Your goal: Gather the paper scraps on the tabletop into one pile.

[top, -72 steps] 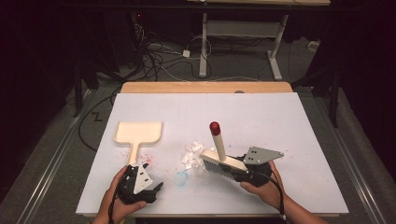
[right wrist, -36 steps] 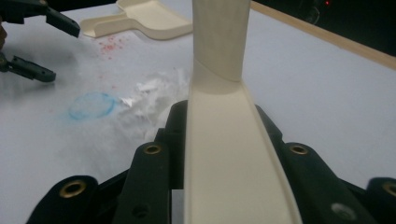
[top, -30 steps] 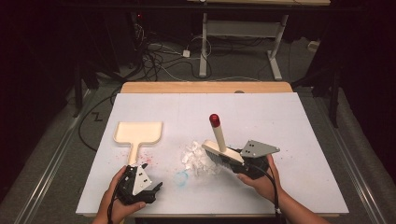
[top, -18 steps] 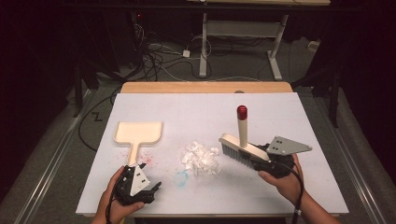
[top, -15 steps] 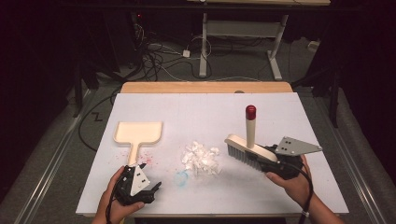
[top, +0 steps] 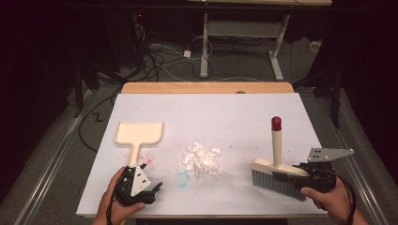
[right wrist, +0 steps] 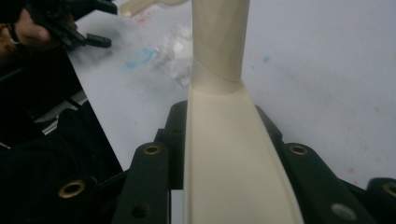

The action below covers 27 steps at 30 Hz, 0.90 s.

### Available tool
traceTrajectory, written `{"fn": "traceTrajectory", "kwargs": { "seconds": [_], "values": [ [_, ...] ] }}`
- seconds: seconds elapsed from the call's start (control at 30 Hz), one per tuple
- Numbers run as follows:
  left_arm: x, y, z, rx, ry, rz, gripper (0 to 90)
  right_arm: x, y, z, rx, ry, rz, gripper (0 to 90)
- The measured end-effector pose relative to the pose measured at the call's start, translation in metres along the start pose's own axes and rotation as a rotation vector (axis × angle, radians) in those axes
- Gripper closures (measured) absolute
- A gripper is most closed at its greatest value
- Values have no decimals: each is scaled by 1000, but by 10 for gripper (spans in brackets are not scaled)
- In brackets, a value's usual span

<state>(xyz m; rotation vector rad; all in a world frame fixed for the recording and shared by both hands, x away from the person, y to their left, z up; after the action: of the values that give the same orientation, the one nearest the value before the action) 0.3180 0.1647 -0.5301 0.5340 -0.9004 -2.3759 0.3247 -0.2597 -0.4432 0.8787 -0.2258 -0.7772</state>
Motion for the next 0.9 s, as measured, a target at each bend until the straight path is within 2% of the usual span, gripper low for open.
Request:
{"fn": "traceTrajectory", "kwargs": {
  "seconds": [0.1,0.17,0.33,0.4,0.47,0.5,0.53,0.57,0.6,0.63,0.67,0.7,0.77,0.8,0.83,0.9],
  "values": [
    [2,2,-2,-5,-7,-10,186,11,-8,-11,-61,3,-50,673],
    [2,2,-5,-12,-12,-14,186,18,-10,-18,-98,4,-55,669],
    [2,2,-8,-19,-21,-17,186,46,-5,-38,-149,-47,-119,608],
    [2,2,-8,-20,-23,-18,186,55,-3,-44,-180,-66,-115,567],
    [3,2,-9,-20,-27,-18,187,61,5,-46,-146,-59,-133,547],
    [2,2,-10,-24,-28,-19,186,63,9,-46,-140,-66,-119,513],
    [2,2,-10,-25,-29,-16,186,68,13,-45,-123,-106,-99,469],
    [2,3,-10,-21,-29,-15,186,77,19,-43,-92,-220,-74,493],
    [2,4,-10,-17,-28,-14,186,81,21,-42,-89,-286,-42,474],
    [1,4,-10,-18,-27,-13,186,87,23,-39,-85,-373,5,448],
    [1,4,-10,-17,-25,-13,186,89,26,-37,-58,-407,24,434],
    [1,4,-10,-18,-23,-13,186,88,30,-34,2,-420,38,436],
    [2,3,-10,-21,-19,-15,186,84,34,-31,52,-438,78,409],
    [2,3,-9,-20,-17,-17,186,79,37,-29,96,-479,124,398],
    [3,3,-8,-22,-17,-19,185,73,39,-27,125,-490,171,385],
    [4,4,-6,-11,-10,-18,183,59,39,-24,171,-485,217,347]
  ]
}}
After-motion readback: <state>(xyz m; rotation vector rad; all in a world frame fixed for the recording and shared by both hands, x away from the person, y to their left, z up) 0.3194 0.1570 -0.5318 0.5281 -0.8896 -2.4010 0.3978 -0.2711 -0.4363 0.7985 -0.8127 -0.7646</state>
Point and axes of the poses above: each handheld gripper's, and its own axes: z roughly backward along the jaws, y roughly out of its top, x roughly to its right, the point moved 8 cm from there along -z, roughly forward along the jaws, and after that the axes turned 10 degrees about -y, right-handed, at the moved point
